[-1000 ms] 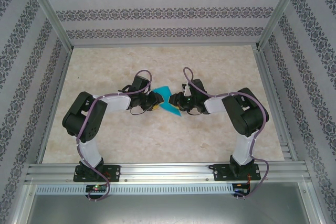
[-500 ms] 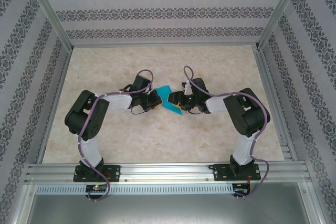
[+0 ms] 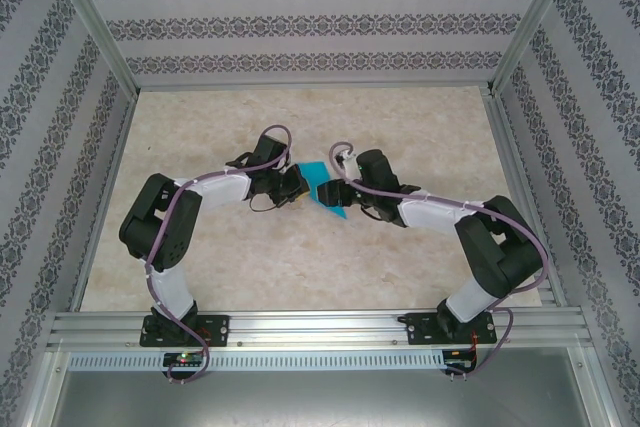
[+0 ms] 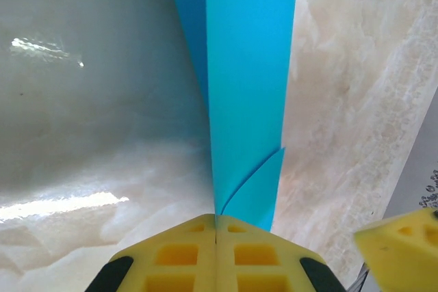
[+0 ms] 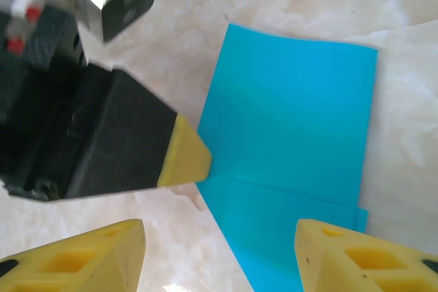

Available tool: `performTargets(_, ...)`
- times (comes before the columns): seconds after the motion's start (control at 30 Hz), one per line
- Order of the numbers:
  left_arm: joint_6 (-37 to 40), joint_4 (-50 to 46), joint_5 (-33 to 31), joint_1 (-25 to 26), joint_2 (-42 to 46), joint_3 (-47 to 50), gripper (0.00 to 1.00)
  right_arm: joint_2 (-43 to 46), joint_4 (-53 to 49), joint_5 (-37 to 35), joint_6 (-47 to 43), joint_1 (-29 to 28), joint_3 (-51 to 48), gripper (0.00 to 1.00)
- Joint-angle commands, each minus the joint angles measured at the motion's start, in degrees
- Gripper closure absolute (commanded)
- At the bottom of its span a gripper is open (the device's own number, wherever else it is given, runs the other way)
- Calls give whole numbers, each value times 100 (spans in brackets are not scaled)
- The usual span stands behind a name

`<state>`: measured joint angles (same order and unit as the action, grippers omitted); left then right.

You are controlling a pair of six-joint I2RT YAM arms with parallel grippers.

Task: Fold a paper plane with a square sheet of paper (pick it up from the middle)
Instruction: Fold the wing for the fifth time at the center of the table.

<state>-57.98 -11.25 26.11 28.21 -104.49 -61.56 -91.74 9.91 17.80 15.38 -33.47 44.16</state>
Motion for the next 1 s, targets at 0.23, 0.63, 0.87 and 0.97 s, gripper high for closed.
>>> performTargets(0.23,49,-681,51,51,218,-269,100,-237,715,-1447,-2211,-639,-411,41)
performTargets(0.63,-3,-745,105,47,209,-356,100,-784,1429,-1716,-2654,-960,-490,46)
performTargets(0.87,8,-827,123,45,220,-441,100,-1044,1521,-2092,-2749,-986,-393,52)
performTargets(0.97,24,-892,110,48,210,-491,100,-1065,1621,-2124,-2768,-986,-416,56)
